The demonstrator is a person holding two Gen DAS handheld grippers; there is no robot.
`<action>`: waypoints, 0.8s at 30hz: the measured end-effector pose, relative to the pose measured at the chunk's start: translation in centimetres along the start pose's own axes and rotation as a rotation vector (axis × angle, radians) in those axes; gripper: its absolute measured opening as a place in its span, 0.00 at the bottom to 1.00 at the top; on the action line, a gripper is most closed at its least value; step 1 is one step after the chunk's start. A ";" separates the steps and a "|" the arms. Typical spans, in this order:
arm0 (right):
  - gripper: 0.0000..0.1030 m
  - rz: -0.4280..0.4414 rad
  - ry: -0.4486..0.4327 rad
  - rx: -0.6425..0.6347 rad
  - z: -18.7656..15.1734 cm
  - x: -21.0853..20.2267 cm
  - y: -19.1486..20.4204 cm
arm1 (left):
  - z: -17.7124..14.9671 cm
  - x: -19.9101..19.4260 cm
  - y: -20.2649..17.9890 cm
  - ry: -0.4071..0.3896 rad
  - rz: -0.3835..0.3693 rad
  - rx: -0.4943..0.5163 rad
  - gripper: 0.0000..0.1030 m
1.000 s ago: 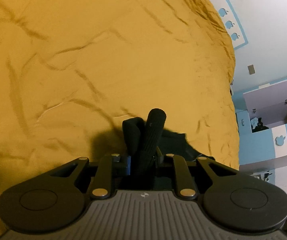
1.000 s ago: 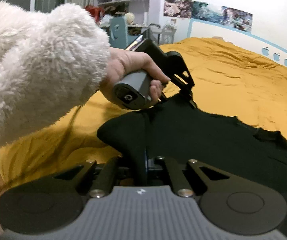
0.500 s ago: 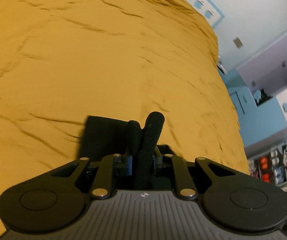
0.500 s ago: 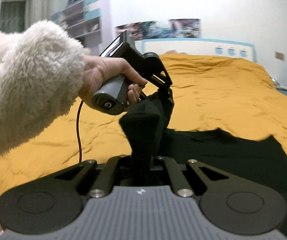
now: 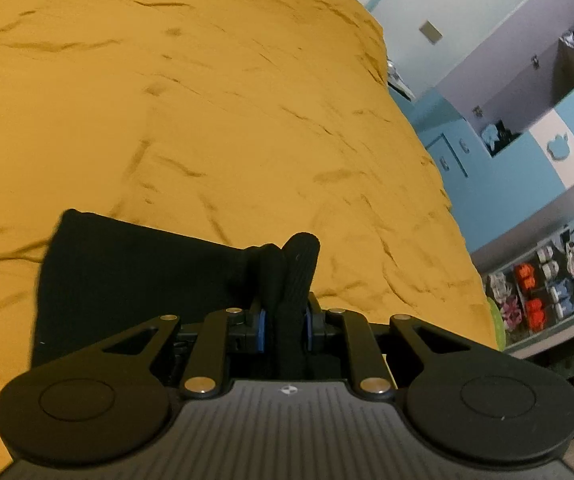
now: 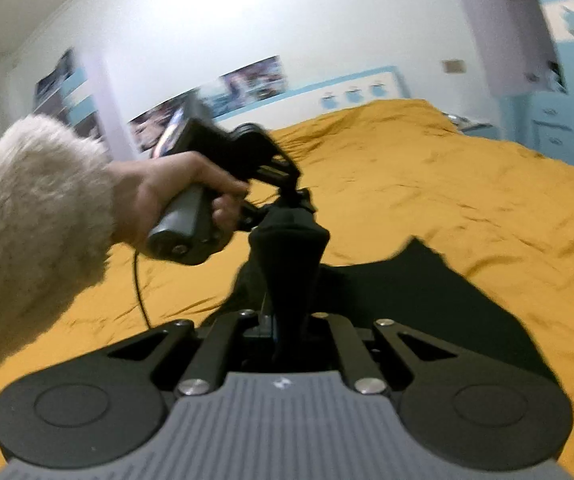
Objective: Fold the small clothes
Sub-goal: 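Lift and fold the sweatshirt over with both grippers, then lay it down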
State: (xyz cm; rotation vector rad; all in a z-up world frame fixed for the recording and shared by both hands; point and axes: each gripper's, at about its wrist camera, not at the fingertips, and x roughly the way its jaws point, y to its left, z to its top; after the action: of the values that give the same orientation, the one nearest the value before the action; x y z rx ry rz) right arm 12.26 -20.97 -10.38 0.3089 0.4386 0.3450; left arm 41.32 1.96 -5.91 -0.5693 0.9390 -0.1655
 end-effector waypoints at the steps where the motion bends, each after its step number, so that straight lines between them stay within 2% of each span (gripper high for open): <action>1: 0.00 -0.017 -0.003 0.029 -0.1 -0.2 -1.1 | -0.2 0.6 -0.7 0.011 -0.008 0.005 0.18; 6: 0.00 -0.074 -0.010 0.153 -0.3 -0.8 -5.7 | -1.1 3.6 -4.3 0.055 0.011 0.073 0.18; 10: 0.00 -0.104 0.021 0.246 0.0 0.3 -9.1 | -2.4 5.8 -6.0 0.091 0.035 0.104 0.18; 14: 0.00 -0.102 0.052 0.313 -0.4 0.5 -10.9 | -3.4 7.4 -7.0 0.118 0.069 0.130 0.18; 20: 0.00 -0.120 0.074 0.343 -0.2 1.0 -12.0 | -4.1 8.4 -7.9 0.135 0.106 0.148 0.19; 21: 0.02 -0.130 0.078 0.352 -0.3 0.9 -12.3 | -4.1 8.5 -8.0 0.137 0.113 0.133 0.20; 22: 0.21 -0.161 0.080 0.351 -0.6 0.6 -12.1 | -3.9 8.5 -8.1 0.127 0.108 0.113 0.23; 23: 0.32 -0.221 0.081 0.330 -0.4 0.9 -12.0 | -3.6 8.3 -8.3 0.110 0.088 0.097 0.24; 24: 0.37 -0.288 0.082 0.293 -0.4 1.1 -11.8 | -3.3 7.9 -8.4 0.087 0.051 0.084 0.24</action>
State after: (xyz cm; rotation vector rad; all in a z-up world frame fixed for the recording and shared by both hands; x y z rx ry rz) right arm 16.03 -31.03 -15.38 0.5107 0.6073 0.0100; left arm 44.30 -9.39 -8.61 -0.4633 1.0253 -0.1839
